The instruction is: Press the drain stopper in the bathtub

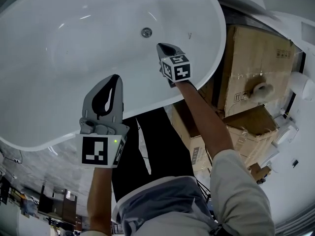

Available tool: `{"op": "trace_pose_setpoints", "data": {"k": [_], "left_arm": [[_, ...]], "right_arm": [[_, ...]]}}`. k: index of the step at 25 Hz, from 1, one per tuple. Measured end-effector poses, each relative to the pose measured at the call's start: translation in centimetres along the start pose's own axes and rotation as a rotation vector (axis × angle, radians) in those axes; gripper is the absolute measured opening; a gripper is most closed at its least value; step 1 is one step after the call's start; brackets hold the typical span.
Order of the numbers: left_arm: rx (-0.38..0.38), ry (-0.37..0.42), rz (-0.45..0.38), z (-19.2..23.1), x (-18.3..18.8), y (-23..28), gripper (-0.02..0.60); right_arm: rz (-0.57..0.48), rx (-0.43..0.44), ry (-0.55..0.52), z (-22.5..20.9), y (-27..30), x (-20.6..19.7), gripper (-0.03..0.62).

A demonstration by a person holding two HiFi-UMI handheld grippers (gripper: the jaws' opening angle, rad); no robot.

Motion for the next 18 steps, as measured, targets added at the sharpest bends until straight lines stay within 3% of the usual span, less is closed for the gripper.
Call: {"op": "trace_pose_setpoints", "data": {"k": [18], "left_arm": [[0.018, -0.014, -0.016, -2.3, 4.3, -3.8, 0.0]], "right_arm": [[-0.1, 0.049, -0.026, 3.4, -11.2, 3.3, -0.008]]}}
Point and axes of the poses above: the fingertips, and each gripper's own axes: y forward along the fingers, z to its left, x out of its top, the point moved 8 cm from there along -y, backward along the fingers, and after that the axes turned 14 degrees about y, right-handed, at the moved point
